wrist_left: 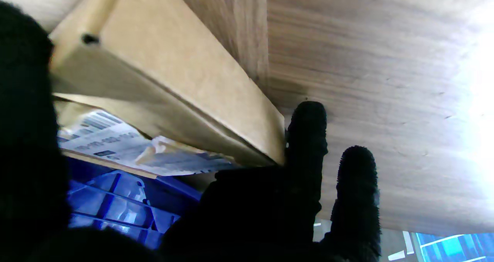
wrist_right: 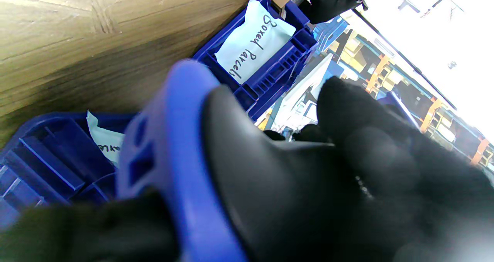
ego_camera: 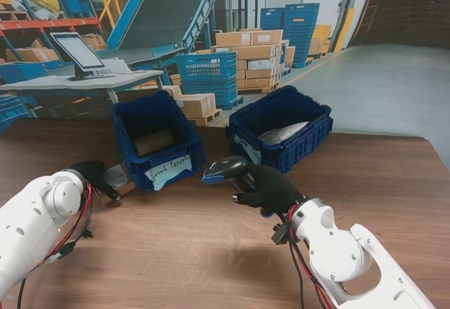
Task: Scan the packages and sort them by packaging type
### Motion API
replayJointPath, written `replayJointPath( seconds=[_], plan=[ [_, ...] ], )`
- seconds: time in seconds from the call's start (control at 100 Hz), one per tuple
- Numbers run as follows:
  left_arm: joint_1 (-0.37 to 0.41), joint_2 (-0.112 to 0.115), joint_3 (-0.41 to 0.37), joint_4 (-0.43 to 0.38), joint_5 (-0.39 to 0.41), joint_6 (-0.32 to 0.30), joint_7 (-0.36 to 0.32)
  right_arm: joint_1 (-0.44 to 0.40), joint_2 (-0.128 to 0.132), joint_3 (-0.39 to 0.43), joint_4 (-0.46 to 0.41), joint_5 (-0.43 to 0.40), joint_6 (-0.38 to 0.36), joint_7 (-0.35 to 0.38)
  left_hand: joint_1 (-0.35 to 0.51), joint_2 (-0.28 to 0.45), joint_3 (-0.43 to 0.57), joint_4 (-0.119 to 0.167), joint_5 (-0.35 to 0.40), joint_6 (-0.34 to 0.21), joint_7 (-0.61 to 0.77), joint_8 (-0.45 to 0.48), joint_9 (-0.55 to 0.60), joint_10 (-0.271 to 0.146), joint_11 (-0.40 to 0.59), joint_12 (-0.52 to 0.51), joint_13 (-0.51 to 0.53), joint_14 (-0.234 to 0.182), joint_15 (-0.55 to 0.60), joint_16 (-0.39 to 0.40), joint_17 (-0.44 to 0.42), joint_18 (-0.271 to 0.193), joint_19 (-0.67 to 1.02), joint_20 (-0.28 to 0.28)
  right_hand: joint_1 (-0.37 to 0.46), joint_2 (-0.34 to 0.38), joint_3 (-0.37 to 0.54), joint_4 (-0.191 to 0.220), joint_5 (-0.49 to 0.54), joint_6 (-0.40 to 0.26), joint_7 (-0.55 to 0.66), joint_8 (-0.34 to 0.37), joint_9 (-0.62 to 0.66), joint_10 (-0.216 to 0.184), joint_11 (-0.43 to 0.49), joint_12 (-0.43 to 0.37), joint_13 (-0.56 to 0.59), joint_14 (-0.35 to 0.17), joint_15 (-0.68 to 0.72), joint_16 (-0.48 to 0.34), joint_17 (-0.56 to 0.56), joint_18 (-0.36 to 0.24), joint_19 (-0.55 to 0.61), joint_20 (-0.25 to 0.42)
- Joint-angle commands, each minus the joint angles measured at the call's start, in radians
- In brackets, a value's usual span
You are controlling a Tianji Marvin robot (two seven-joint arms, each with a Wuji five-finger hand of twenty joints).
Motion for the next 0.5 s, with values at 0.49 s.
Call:
replayJointPath(
  seconds=[0.49],
  plan=[
    [0.147,0.010,-0.168,-0.206,0.102,0.020,-0.115,-0.008,-0.011,-0.002,-0.008,-0.001,-0.012,-0.012,0.418,0.138,0.580,0.092,0.152,-0.337,0.494,0.053,0.203,-0.192,0.223,0.113,0.078,-0.027,0.027,0.112,0.013,0.052,0.066,0.043,0.083,0.024,0.032,-0.001,0.008,-0.052,0.001,0.001,0.017,0.035,0.012,0.016,0.066,-0.077,0.060,0.039,0.001,-0.001,0.013,0.005]
  ],
)
